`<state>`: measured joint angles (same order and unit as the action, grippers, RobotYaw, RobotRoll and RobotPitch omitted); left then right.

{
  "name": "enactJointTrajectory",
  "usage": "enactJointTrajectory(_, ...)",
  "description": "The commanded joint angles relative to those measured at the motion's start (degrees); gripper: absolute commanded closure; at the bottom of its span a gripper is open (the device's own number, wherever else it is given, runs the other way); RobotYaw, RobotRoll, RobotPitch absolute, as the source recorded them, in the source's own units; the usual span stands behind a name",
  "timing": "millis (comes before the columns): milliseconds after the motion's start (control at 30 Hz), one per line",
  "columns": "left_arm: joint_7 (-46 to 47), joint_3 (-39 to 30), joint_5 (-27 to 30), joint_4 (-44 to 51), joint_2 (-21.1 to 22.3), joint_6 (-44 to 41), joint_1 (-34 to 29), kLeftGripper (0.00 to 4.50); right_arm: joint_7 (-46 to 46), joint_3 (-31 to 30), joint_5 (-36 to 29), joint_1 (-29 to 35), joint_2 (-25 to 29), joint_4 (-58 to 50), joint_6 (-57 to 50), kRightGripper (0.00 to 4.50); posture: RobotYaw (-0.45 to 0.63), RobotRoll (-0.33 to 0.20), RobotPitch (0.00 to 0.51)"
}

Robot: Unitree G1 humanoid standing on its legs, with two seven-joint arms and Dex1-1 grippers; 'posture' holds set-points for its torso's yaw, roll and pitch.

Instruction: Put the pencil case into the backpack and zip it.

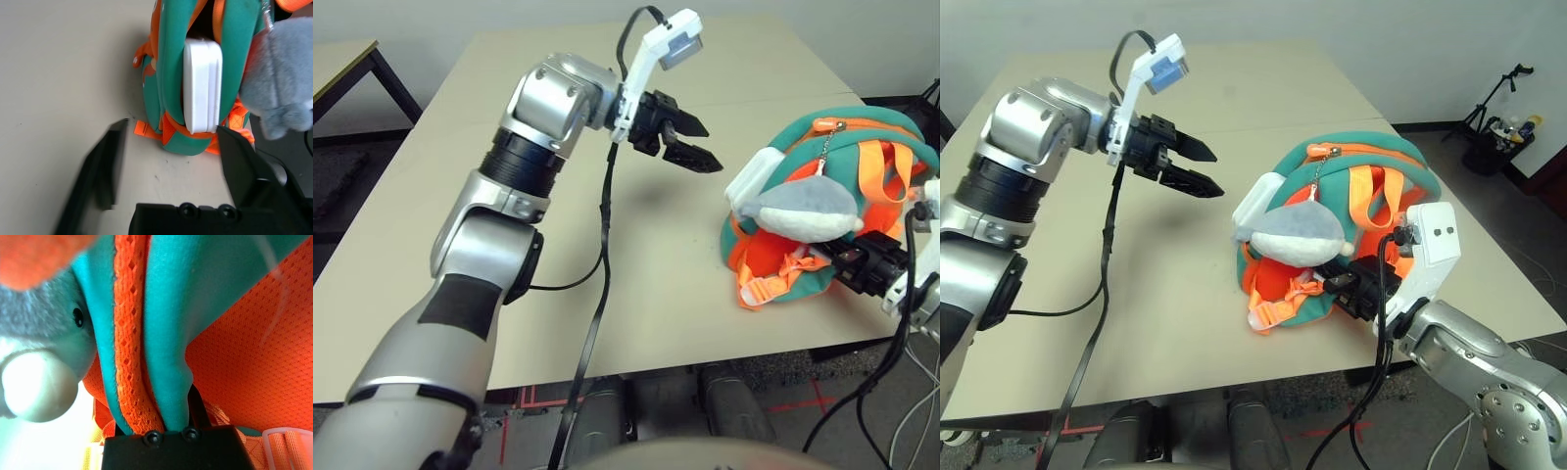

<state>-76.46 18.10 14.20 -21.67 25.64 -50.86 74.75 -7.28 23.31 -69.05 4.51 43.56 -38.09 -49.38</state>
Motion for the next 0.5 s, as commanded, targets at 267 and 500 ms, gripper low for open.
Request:
enactJointTrajectory(267,3.42,-0.01,1.53,0.13,-4.59,-1.16,-1.44,4.50,-1.44,-2.14,1.20,-1.59,-0.11,0.75,-0.58,4.36,-0.27,0.000,0.068)
enactJointTrajectory(500,3.34,0.73,0.70,-3.89,-6.59,1.25,-0.40,4.50,-0.22,-1.79,0.37,-0.56,-0.81,-0.58,-0.70,4.36,-0.28,0.000,0.081)
